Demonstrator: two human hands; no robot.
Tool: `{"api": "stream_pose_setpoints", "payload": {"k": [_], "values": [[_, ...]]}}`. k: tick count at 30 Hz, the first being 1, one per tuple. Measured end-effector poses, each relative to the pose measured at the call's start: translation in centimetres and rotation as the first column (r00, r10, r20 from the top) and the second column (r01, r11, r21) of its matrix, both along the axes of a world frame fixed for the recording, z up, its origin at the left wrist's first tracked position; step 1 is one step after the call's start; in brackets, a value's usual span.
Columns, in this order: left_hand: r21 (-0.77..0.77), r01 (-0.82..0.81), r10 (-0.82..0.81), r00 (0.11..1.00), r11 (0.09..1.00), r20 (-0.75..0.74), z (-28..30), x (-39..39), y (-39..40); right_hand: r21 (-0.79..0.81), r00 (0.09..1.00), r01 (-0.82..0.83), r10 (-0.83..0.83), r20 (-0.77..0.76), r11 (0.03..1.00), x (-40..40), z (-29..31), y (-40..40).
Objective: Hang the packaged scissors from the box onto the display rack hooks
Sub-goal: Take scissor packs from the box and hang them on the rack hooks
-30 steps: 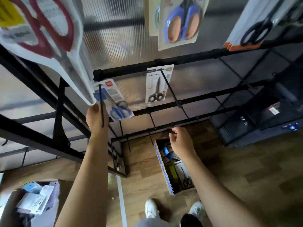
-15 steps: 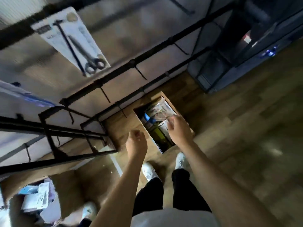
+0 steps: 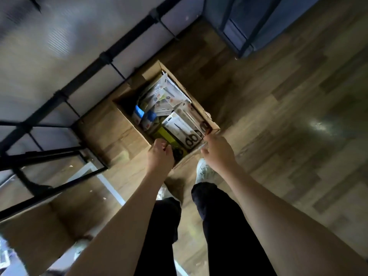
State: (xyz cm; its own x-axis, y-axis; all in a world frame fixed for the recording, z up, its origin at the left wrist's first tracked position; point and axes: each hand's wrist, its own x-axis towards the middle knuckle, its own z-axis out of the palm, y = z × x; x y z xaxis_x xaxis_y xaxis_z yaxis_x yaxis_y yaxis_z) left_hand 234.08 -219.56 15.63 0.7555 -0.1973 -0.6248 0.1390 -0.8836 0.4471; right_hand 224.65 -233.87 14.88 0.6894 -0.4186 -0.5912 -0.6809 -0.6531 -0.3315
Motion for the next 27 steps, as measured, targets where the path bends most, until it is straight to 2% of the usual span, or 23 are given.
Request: {"api": "stream_pose_setpoints", "payload": {"k": [5, 11, 17, 27], "values": [[0.073, 0.146, -0.147, 0.989, 0.987, 0.005, -10.3, 1.3, 0.3, -0.080, 0.957, -0.287, 0.283, -0.060, 0.954, 2.2, -9.7, -0.7], [0.119, 0.237, -0.245, 0.968, 0.964, 0.058, -19.9, 3.8, 0.8, -0.211, 0.914, -0.393, 0.405, 0.016, 0.895, 8.0, -18.1, -0.7], [0.181, 0.303, -0.310, 0.951, 0.936, 0.011, -28.5, 6.4, 1.1, -0.252, 0.845, -0.509, 0.533, 0.035, 0.823, 13.1, -24.5, -0.2], [0.289, 0.395, -0.375, 0.919, 0.872, -0.125, -34.5, 7.8, 1.8, -0.226, 0.837, -0.543, 0.542, -0.072, 0.809, 14.5, -29.8, 0.7]]}}
